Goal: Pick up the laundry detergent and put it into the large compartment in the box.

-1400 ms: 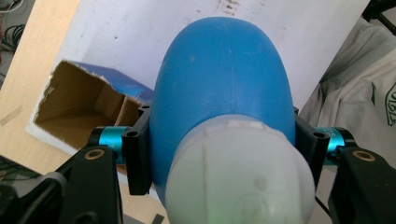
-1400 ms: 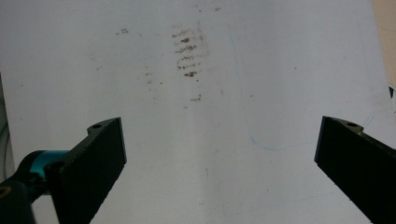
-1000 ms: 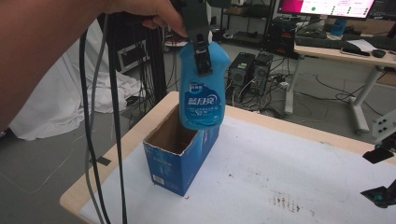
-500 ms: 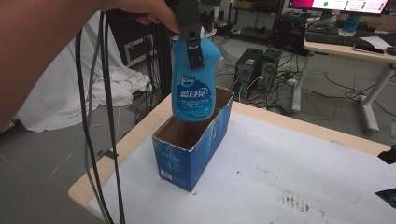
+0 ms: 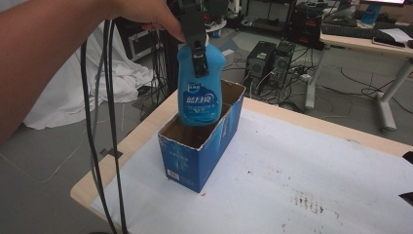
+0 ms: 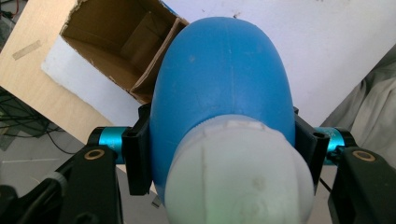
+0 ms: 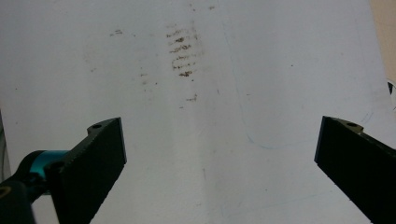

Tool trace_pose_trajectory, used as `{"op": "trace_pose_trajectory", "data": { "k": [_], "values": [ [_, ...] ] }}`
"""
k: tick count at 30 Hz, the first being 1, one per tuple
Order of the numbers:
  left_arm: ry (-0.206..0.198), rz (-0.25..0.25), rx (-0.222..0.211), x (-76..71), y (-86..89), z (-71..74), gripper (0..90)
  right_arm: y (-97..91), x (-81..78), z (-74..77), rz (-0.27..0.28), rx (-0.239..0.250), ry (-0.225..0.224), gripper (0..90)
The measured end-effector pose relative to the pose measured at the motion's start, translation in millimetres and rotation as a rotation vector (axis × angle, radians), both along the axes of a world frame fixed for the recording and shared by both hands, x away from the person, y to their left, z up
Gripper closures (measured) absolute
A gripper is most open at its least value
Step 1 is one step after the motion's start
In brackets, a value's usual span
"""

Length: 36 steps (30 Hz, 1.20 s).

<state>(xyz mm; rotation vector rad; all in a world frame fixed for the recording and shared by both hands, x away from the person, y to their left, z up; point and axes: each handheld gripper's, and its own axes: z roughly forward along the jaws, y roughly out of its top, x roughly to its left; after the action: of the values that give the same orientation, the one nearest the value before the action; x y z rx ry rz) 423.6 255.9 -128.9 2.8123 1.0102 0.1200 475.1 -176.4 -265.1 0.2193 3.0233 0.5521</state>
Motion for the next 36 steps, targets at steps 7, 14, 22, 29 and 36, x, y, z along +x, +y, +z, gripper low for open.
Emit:
{"op": "trace_pose_trajectory", "data": {
  "k": [7, 14, 22, 29, 36],
  "values": [
    [0.014, -0.018, 0.012, -0.4, 2.6, -22.8, 37.8, 1.0, 0.7, -1.0, 0.001, 0.001, -0.003, 1.1],
    [0.033, -0.020, 0.012, 0.5, 4.7, -51.5, 37.8, 0.0, 0.1, -1.6, -0.005, -0.009, 0.003, 1.1],
    [0.048, -0.041, 0.026, 0.3, 4.4, -78.5, 37.8, -1.3, 0.1, -4.0, -0.013, -0.015, 0.009, 1.1],
    [0.061, -0.056, 0.036, 0.8, 4.0, -99.2, 37.8, -0.9, 1.0, -6.4, -0.011, -0.021, 0.011, 1.1],
    [0.067, -0.059, 0.051, 0.8, 3.4, -119.9, 37.8, -0.6, 1.1, -7.0, -0.015, -0.022, 0.014, 1.1]
  ]
}}
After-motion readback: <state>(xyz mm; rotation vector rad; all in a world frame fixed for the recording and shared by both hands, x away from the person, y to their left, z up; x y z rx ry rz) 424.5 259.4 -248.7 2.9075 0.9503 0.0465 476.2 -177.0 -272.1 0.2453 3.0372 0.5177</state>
